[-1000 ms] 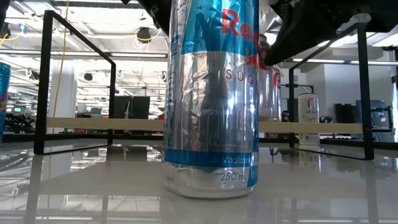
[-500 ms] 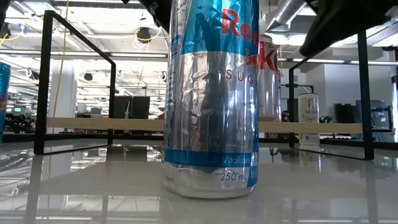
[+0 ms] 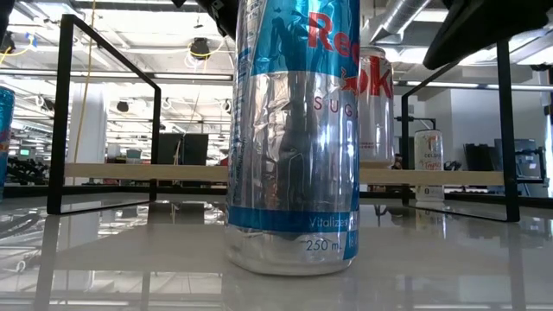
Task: Place canned beverage on shelf
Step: Put the red silver soda can on the shelf aligned with the other red silver soda can
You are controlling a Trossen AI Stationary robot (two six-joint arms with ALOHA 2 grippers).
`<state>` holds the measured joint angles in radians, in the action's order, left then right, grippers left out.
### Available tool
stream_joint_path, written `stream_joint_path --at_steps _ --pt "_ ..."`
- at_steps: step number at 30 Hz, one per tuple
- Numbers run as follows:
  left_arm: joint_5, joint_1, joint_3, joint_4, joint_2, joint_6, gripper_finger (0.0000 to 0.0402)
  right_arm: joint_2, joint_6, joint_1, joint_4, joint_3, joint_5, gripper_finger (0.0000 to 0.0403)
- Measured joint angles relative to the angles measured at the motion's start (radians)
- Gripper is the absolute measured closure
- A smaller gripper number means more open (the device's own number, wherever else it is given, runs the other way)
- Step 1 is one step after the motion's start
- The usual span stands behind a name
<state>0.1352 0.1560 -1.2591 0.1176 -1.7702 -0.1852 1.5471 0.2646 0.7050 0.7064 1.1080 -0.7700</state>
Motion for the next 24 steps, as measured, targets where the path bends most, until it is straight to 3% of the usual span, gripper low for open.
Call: stream_joint_path --at_steps 15,24 --pt "-0.003 -0.005 0.000 -0.045 0.000 0.020 0.0401 0.000 -0.003 -0.053 -0.004 0.000 0.005 0.0379" --pt "-0.078 -0.040 -0.009 -0.091 -0.047 0.016 0.0401 0.000 -0.003 -0.050 -0.004 0.000 0.008 0.0379"
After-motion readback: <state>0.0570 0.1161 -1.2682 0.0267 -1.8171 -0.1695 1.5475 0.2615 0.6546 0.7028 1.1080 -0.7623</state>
